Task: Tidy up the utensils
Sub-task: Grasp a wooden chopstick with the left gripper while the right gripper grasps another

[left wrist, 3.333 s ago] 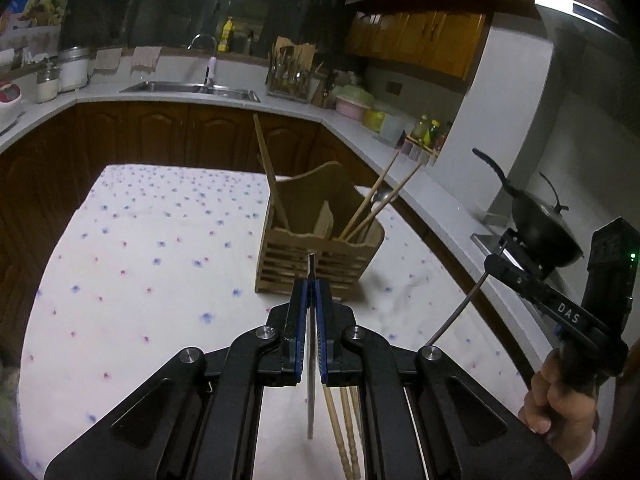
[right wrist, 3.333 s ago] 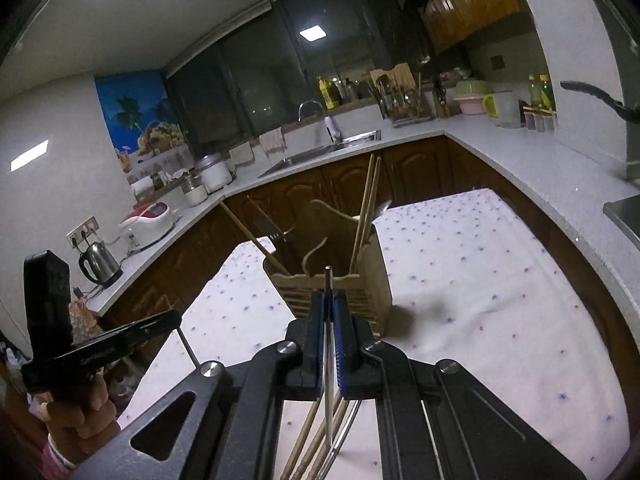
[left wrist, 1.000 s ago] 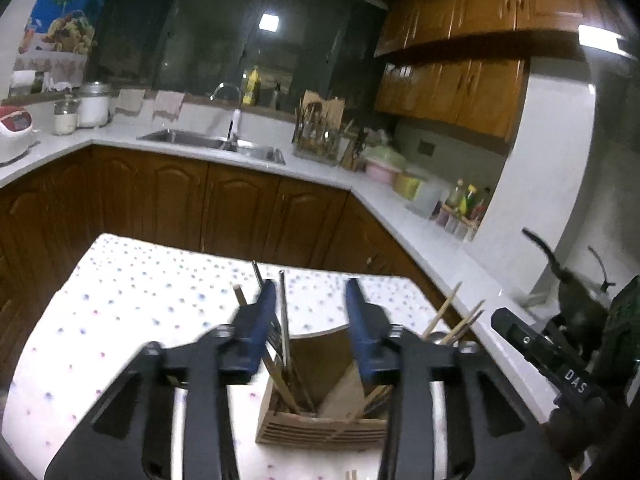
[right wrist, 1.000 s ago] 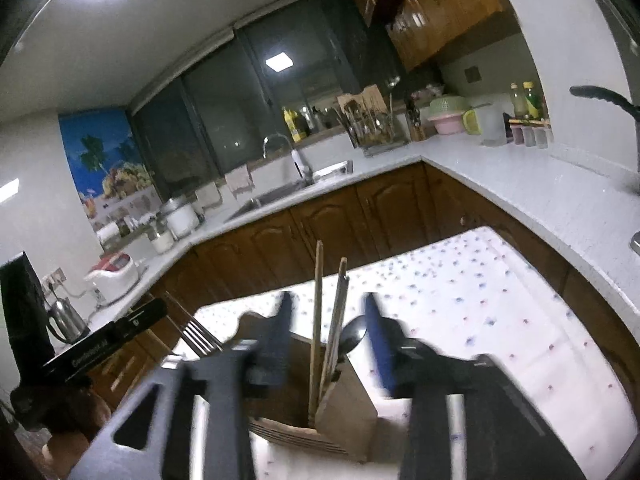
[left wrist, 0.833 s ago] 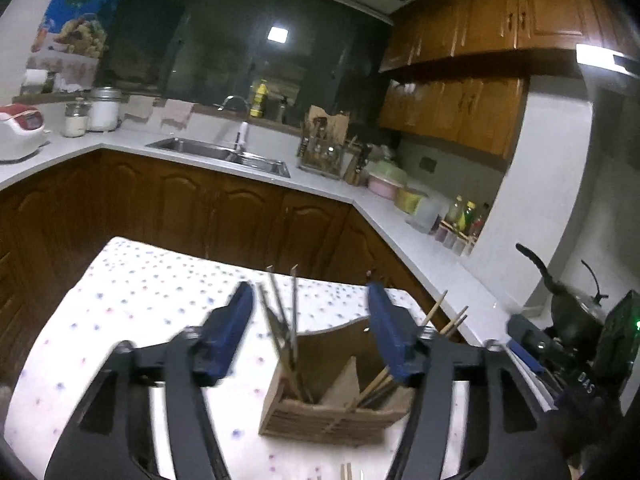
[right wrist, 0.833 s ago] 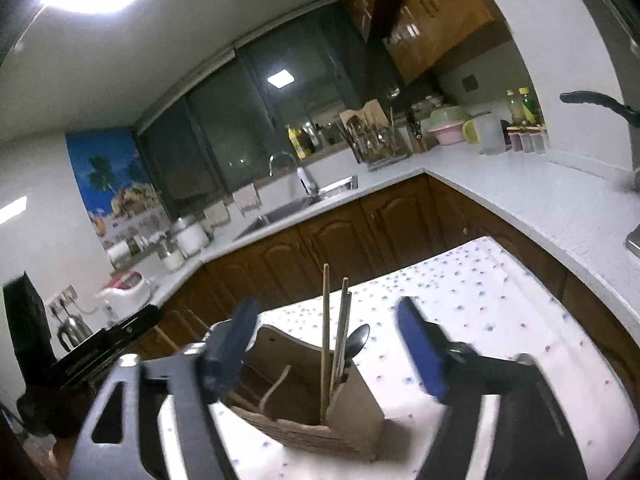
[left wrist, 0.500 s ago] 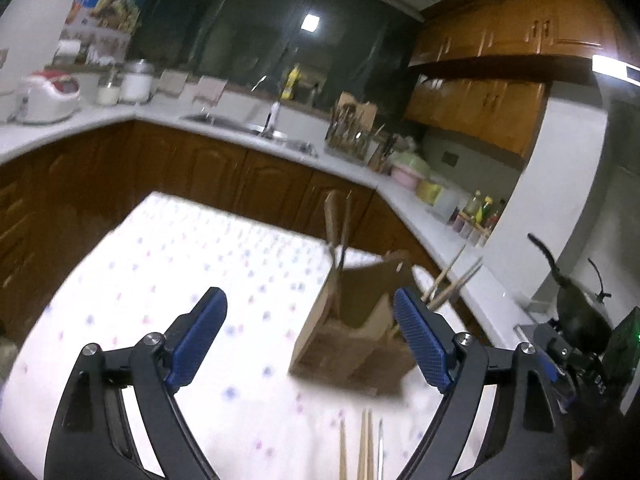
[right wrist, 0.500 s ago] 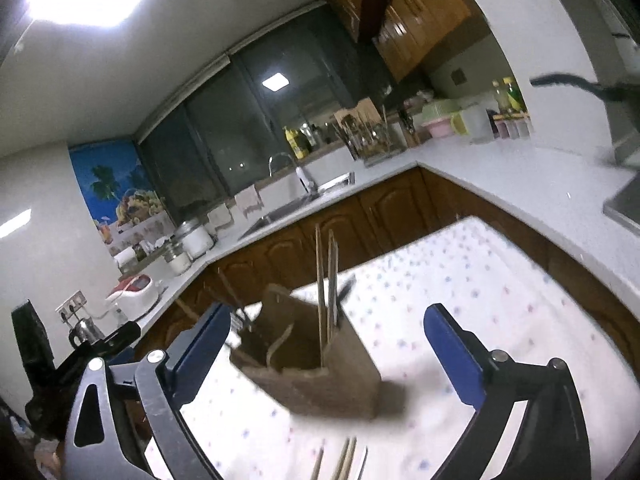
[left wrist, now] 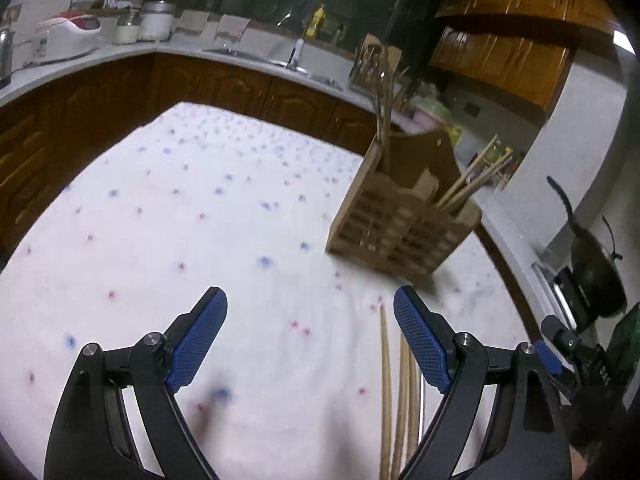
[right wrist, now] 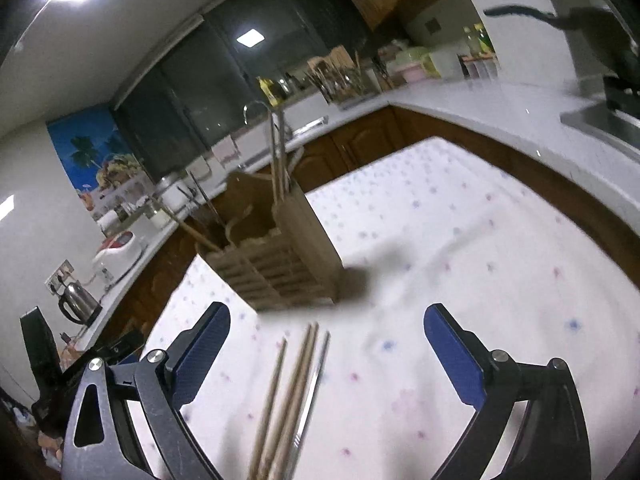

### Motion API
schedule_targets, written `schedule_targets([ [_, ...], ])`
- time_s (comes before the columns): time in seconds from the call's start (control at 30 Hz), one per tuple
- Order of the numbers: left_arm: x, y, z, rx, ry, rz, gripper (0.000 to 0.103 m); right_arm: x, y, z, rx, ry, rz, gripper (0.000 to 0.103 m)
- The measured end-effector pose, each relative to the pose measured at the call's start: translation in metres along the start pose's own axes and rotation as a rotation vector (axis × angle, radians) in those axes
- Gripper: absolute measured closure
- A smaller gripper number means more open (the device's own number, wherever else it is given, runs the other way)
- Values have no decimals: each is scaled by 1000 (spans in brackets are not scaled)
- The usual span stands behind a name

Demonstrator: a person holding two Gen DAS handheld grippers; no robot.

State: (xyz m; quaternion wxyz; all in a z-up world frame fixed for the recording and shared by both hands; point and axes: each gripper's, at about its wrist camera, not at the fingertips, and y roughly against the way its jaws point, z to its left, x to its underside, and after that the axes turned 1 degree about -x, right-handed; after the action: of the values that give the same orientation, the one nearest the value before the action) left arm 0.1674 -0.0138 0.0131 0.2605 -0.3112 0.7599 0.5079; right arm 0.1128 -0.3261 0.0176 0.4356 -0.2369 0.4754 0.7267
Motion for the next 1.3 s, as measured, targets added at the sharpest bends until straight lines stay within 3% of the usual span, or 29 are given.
schedule_targets([
  [0.27, 20, -9, -9, -47, -56, 84, 16, 26, 5, -12, 13, -22, 39, 4],
  [0.53, 29, -51, -49, -68, -182, 221, 18, 31, 13, -21, 45, -24, 30, 5],
  [0.63, 26, -71, -65, -57, -218, 251, 27, 29, 15, -23, 53, -24, 23, 6],
  [0.73, 26, -95, -78, -50, -248, 294, 45, 28, 16, -25, 55, -26, 27, 10],
  [0.8, 29, -109, -85, -35, -271, 334, 67, 28, 16, -26, 57, -28, 31, 11],
  [0.83, 32, -116, -87, -35, -283, 361, 71, 28, 15, -26, 56, -31, 34, 12],
  [0.93, 36, -113, -91, -38, -339, 336, 72, 28, 13, -25, 56, -31, 43, 17],
  [1.03, 44, -104, -90, -60, -406, 326, 84, 28, 9, -23, 56, -23, 53, 21],
  [1.1, 49, -95, -84, -61, -436, 320, 89, 29, 3, -21, 54, -14, 76, 28],
  [1.3, 53, -64, -40, -63, -454, 296, 91, 38, -28, -5, 41, 43, 182, 54],
])
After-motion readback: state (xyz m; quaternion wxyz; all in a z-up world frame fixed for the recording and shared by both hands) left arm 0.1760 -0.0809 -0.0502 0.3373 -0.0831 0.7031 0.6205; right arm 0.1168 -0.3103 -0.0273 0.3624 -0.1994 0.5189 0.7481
